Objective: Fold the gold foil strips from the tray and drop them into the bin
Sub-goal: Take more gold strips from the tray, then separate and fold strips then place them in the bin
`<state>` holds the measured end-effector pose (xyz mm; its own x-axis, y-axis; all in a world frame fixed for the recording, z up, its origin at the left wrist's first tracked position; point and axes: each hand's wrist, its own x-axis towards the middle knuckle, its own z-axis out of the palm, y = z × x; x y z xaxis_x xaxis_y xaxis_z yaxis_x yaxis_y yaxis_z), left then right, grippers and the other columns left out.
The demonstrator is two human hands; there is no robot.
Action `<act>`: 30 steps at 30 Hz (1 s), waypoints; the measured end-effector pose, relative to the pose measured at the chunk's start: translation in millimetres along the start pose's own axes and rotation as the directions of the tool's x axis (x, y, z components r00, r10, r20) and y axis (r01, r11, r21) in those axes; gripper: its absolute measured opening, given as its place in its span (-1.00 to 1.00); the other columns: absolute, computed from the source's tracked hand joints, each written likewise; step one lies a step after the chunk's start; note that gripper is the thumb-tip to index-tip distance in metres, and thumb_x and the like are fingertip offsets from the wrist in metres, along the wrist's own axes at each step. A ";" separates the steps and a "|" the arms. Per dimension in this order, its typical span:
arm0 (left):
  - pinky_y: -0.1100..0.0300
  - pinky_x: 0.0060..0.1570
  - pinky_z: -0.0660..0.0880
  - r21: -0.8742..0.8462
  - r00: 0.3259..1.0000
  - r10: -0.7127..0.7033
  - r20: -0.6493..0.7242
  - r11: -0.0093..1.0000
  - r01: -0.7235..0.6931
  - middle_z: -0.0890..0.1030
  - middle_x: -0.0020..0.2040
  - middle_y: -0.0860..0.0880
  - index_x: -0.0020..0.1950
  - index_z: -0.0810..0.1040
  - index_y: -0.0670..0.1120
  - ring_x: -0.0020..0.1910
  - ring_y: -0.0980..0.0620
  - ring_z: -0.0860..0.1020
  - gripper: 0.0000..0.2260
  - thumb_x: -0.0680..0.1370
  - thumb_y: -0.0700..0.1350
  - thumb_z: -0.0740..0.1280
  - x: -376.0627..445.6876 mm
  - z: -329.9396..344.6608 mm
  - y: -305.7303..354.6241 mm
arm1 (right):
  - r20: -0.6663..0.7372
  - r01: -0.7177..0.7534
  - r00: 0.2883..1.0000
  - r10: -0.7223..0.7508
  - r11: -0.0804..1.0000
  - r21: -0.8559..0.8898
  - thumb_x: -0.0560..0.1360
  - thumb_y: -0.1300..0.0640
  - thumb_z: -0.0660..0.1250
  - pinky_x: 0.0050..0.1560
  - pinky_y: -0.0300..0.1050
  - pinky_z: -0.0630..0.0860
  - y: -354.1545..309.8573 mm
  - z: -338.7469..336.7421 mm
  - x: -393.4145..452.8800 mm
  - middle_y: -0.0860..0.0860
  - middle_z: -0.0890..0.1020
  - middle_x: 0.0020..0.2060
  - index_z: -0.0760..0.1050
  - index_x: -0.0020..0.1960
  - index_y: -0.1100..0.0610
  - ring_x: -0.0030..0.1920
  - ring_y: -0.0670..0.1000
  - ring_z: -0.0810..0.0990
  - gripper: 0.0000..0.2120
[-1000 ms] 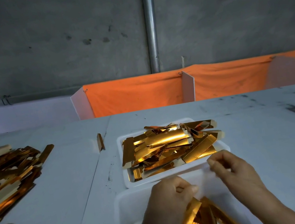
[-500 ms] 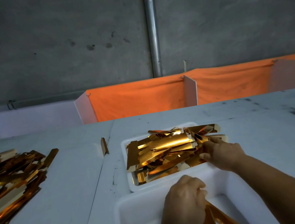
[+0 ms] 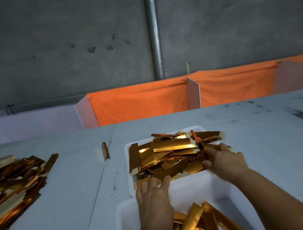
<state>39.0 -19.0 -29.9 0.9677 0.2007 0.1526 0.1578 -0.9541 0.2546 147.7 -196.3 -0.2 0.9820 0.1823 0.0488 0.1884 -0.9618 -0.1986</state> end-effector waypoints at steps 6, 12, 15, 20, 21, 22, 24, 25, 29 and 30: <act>0.10 0.34 0.08 -0.079 0.998 0.058 -0.015 0.995 -0.059 0.38 0.30 0.09 0.39 0.28 0.18 0.31 0.07 0.23 -0.62 0.60 -0.09 0.20 -3.0 0.5 -0.5 | -0.023 -0.068 0.997 0.069 0.995 0.072 0.61 -0.06 0.08 0.22 0.02 0.31 6.3 0.2 -16.8 0.05 0.37 0.27 0.34 0.36 -0.20 0.23 0.08 0.44 -0.67; 0.10 0.32 0.09 -0.039 0.995 0.089 0.034 0.995 -0.088 0.38 0.28 0.09 0.38 0.29 0.18 0.30 0.06 0.24 -0.59 0.57 -0.09 0.25 -14.2 -1.3 -1.4 | -0.042 -0.095 0.994 0.099 0.991 0.099 0.61 -0.08 0.10 0.22 0.01 0.33 9.5 0.6 -40.2 0.04 0.37 0.26 0.33 0.36 -0.19 0.23 0.08 0.44 -0.67; 0.10 0.31 0.10 -0.029 0.995 0.091 0.047 0.996 -0.090 0.38 0.28 0.08 0.38 0.29 0.18 0.30 0.06 0.25 -0.59 0.56 -0.08 0.26 -23.7 -2.7 -1.9 | -0.047 -0.108 0.992 0.113 0.989 0.100 0.61 -0.08 0.11 0.21 0.00 0.33 8.0 0.5 -53.1 0.04 0.37 0.25 0.35 0.36 -0.18 0.21 0.07 0.45 -0.67; 0.09 0.32 0.10 0.003 0.994 0.084 0.069 0.996 -0.085 0.37 0.29 0.08 0.39 0.28 0.17 0.30 0.06 0.25 -0.58 0.56 -0.06 0.26 -42.1 -5.5 -4.1 | -0.047 -0.120 0.991 0.125 0.987 0.103 0.61 -0.09 0.11 0.24 0.01 0.33 6.1 -0.3 -73.8 0.04 0.35 0.28 0.33 0.37 -0.18 0.23 0.07 0.44 -0.66; 0.10 0.32 0.10 0.008 0.994 0.083 0.071 0.996 -0.084 0.37 0.29 0.08 0.39 0.28 0.17 0.30 0.06 0.25 -0.59 0.56 -0.06 0.26 -45.2 -6.2 -4.6 | -0.049 -0.119 0.991 0.125 0.988 0.102 0.60 -0.10 0.12 0.24 0.01 0.34 5.7 -0.9 -77.3 0.05 0.33 0.29 0.32 0.38 -0.17 0.24 0.08 0.44 -0.65; 0.10 0.32 0.10 0.010 0.994 0.082 0.070 0.997 -0.083 0.37 0.28 0.08 0.39 0.28 0.17 0.29 0.06 0.25 -0.59 0.56 -0.06 0.25 -48.0 -6.9 -5.0 | -0.052 -0.120 0.991 0.126 0.987 0.105 0.60 -0.10 0.14 0.25 0.00 0.35 4.9 -1.6 -80.6 0.06 0.31 0.31 0.30 0.40 -0.16 0.24 0.09 0.44 -0.63; 0.10 0.33 0.11 0.006 0.995 0.082 0.064 0.997 -0.082 0.37 0.28 0.08 0.38 0.28 0.17 0.29 0.06 0.25 -0.59 0.56 -0.06 0.26 -51.8 -9.4 -4.8 | -0.056 -0.129 0.989 0.137 0.983 0.133 0.59 -0.09 0.20 0.26 0.00 0.40 3.8 -4.5 -86.6 0.08 0.29 0.32 0.29 0.42 -0.09 0.23 0.10 0.46 -0.59; 0.10 0.33 0.11 0.002 0.995 0.083 0.062 0.997 -0.083 0.37 0.28 0.08 0.39 0.28 0.17 0.29 0.06 0.25 -0.58 0.56 -0.06 0.26 -52.7 -10.5 -4.3 | -0.058 -0.137 0.987 0.147 0.978 0.155 0.58 -0.07 0.23 0.25 -0.01 0.44 3.4 -7.0 -88.8 0.10 0.27 0.33 0.31 0.41 -0.06 0.21 0.11 0.48 -0.59; 0.09 0.36 0.09 -0.043 0.997 0.071 0.043 0.997 -0.069 0.37 0.29 0.10 0.39 0.28 0.19 0.30 0.09 0.24 -0.61 0.58 -0.05 0.23 -57.7 -12.9 -2.4 | -0.117 -0.138 0.981 0.155 0.980 0.140 0.60 0.05 0.21 -0.01 -0.11 0.52 3.7 -24.9 -94.0 0.13 0.25 0.39 0.36 0.33 0.01 -0.02 0.09 0.55 -0.70; 0.10 0.37 0.08 -0.079 0.998 0.062 0.027 0.995 -0.060 0.36 0.29 0.12 0.37 0.29 0.21 0.30 0.11 0.23 -0.63 0.58 -0.03 0.21 -59.1 -12.6 -2.4 | -0.141 -0.123 0.980 0.142 0.983 0.137 0.61 0.08 0.19 -0.09 -0.12 0.49 3.6 -29.9 -95.4 0.13 0.28 0.35 0.38 0.30 0.03 -0.10 0.08 0.52 -0.73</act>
<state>-21.0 -25.8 -27.4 0.9806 0.1349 0.1418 0.0837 -0.9439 0.3193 54.3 -223.3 23.7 0.9875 0.0128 0.1572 0.0656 -0.9398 -0.3352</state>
